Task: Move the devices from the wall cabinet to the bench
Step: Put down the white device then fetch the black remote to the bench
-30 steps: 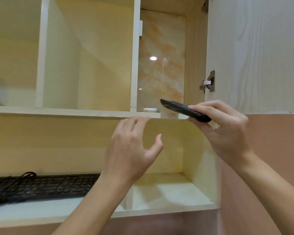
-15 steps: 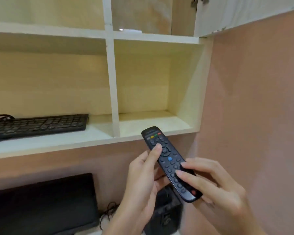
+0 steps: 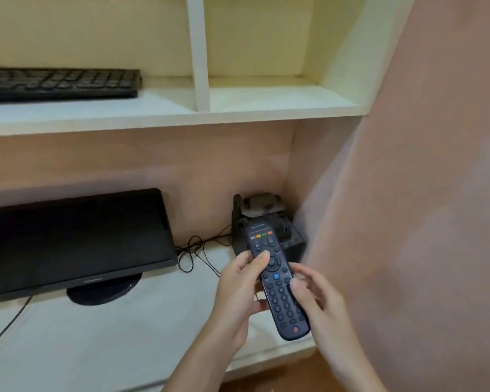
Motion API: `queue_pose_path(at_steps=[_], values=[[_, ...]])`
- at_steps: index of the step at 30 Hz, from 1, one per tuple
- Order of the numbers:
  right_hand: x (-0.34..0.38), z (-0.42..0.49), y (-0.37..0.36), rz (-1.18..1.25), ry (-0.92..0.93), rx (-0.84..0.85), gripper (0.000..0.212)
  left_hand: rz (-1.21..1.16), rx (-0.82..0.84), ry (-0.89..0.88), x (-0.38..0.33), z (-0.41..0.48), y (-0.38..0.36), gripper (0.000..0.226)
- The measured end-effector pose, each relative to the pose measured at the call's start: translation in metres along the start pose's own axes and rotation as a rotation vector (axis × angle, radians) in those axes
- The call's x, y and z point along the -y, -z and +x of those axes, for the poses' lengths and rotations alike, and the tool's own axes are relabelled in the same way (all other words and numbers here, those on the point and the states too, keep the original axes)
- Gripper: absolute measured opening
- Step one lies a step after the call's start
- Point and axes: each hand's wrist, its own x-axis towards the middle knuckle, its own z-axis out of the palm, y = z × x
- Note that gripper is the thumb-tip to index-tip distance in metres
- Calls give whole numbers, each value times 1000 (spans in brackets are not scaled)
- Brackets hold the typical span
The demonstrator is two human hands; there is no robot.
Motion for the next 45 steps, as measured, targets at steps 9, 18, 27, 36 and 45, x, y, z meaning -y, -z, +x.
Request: queue_pose_path(at_steps=[9,18,27,36,45], values=[[-26,-6,-70,0,-200,125,10,0,-162,38,36,-1,72,18],[-45,0,-131,-32,-254,381,17,-99,-367,19,49,-17,128,19],[-53,3,-172,-43,-181,818,23,-256,-835,-61,64,-57,150,19],[-69,-57,-189,-107,-90,1316,24,-427,-1301,-159,110,-150,125,23],[-71,-164,-211,-197,158,1836,43,-550,-1713,-264,162,-269,95,21]])
